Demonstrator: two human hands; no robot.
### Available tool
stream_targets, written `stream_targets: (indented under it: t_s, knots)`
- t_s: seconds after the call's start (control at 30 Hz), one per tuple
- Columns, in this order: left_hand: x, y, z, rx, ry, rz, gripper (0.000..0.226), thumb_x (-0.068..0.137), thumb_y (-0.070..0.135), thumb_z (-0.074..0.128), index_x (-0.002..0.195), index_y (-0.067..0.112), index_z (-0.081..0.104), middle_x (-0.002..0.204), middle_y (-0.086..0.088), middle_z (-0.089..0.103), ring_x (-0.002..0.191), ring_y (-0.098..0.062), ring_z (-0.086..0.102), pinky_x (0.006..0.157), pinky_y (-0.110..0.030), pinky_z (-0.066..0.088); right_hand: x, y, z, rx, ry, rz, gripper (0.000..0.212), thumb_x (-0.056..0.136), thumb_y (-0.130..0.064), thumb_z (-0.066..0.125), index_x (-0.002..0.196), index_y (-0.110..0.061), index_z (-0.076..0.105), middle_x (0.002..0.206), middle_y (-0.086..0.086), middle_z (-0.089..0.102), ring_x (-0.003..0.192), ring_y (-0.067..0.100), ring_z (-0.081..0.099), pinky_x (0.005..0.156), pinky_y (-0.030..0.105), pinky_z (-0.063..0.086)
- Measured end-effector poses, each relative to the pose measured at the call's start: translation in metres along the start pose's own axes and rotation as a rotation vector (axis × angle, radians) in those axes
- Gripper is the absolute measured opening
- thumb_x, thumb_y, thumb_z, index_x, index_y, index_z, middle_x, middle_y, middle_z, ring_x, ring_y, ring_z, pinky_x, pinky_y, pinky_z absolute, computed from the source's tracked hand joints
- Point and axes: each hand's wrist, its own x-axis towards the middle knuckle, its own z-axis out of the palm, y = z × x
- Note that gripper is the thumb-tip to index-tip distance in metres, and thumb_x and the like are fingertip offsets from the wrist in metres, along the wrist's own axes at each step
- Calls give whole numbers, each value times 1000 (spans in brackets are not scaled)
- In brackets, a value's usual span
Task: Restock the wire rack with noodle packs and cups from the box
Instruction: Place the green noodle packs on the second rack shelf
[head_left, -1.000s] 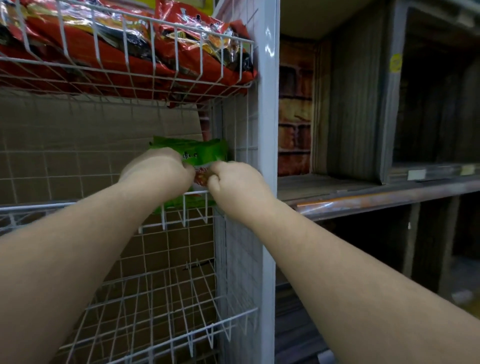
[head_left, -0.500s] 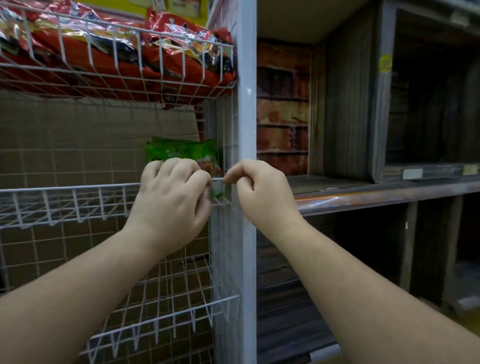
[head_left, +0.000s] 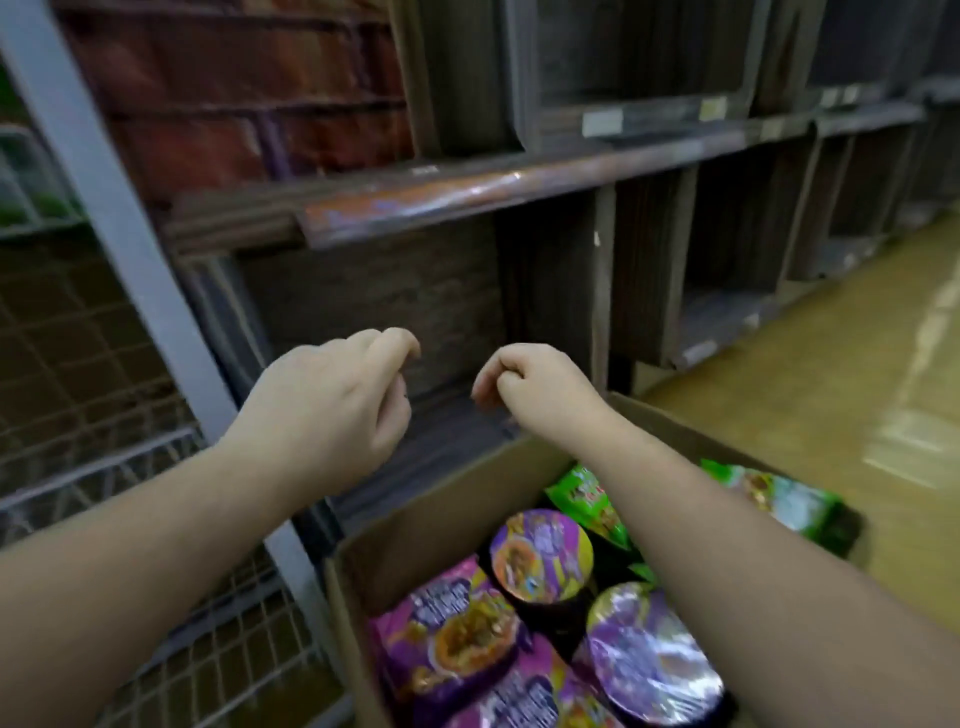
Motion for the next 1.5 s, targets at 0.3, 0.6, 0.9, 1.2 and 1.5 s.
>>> stream_targets:
  t_s: [0.3, 0.6, 0.9, 1.2, 1.5]
  knots:
    - [10, 101, 101, -152, -284, -89, 30, 95, 32, 43, 124, 23, 46, 105, -1, 69, 89, -26, 68, 66, -36, 51, -24, 149, -47, -372, -240, 361, 24, 90, -14, 54, 102, -24, 73, 100, -1, 68, 95, 20, 62, 77, 23, 46]
    - [27, 218, 191, -1062, -711, -988, 42, 95, 50, 53, 118, 14, 54, 92, -9, 68, 78, -27, 70, 77, -49, 60, -35, 202, -85, -853, -87, 426, 35, 94, -22, 55, 129, -21, 55, 128, 9, 55, 122, 30, 48, 95, 43, 39]
    - [37, 255, 200, -1246, -879, -1265, 63, 86, 65, 57, 114, 8, 60, 102, -8, 67, 86, -26, 66, 67, -35, 58, -40, 200, -80, -1046, -231, 373, 41, 95, -20, 49, 135, -17, 50, 133, 11, 51, 124, 30, 44, 97, 43, 36]
    - [63, 279, 185, -1521, -848, -1433, 47, 93, 62, 50, 112, 19, 57, 91, -3, 60, 106, -27, 58, 98, -45, 45, -46, 196, -78, -1113, -345, 404, 42, 98, -32, 46, 138, -18, 48, 138, 11, 47, 128, 29, 39, 100, 47, 33]
    - [74, 261, 164, -1643, -923, -1370, 32, 94, 41, 59, 99, 10, 67, 89, -14, 75, 86, -30, 70, 88, -58, 49, -47, 185, -97, -785, -263, 438, 51, 95, -32, 54, 142, -16, 42, 141, 13, 46, 130, 34, 42, 102, 49, 37]
